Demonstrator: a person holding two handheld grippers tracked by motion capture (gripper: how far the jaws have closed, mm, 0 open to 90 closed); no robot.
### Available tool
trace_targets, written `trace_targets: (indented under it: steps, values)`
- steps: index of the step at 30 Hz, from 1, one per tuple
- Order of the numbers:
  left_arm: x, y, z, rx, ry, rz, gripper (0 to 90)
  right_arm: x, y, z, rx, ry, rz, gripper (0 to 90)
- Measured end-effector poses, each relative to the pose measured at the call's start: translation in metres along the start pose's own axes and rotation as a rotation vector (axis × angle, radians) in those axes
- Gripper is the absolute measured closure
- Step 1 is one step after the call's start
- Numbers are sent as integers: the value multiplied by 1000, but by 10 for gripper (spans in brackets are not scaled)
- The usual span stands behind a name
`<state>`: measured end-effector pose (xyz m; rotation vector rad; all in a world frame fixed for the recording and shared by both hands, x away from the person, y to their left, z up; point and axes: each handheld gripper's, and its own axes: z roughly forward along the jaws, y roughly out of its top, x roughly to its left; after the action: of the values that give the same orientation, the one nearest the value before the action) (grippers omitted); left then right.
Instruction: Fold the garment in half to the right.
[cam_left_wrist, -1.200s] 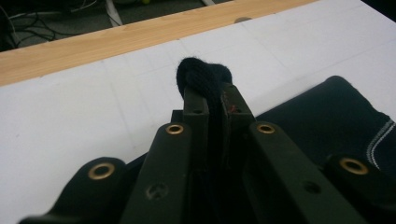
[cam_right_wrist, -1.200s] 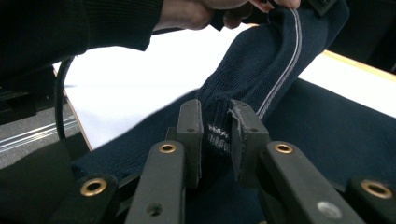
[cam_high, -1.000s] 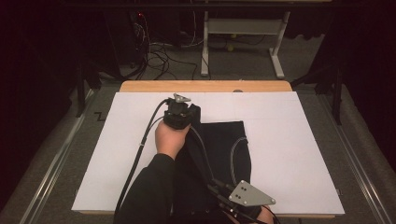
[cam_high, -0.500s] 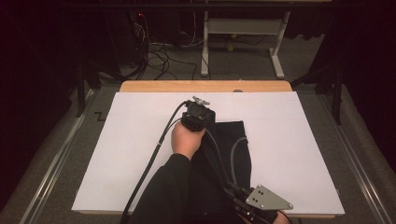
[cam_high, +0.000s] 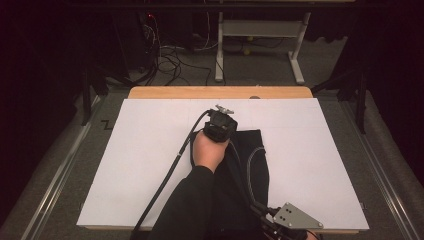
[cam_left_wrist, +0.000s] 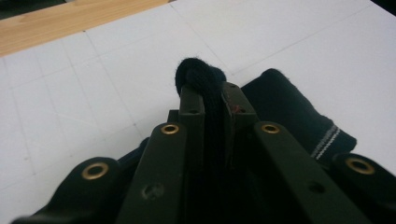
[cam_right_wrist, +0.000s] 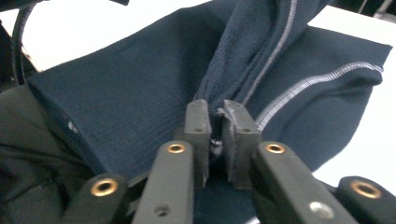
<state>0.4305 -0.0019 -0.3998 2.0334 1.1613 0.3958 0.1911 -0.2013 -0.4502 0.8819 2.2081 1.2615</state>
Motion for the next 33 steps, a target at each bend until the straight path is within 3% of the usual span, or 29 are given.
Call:
trace_targets:
  steps: [3,14,17,22,25,30,33]
  values:
    - [-6,0,6,6,-10,9,770,-6,-4,-3,7,-16,31,871]
    - [-32,11,21,-3,-53,34,764,-8,-5,-8,-9,-14,46,876]
    - [-35,13,21,-20,-61,36,726,-8,-5,-8,-9,-13,44,876]
    - [-39,16,16,-79,-84,49,547,-9,-5,-8,-16,-15,46,876]
    - [-40,16,12,-91,-90,57,495,-9,-4,-8,-18,-17,48,876]
    - [-34,9,3,-107,-85,59,400,-9,-4,-6,-15,-16,40,876]
    - [-25,-2,-4,-110,-109,44,389,-8,-3,-4,-13,-17,33,881]
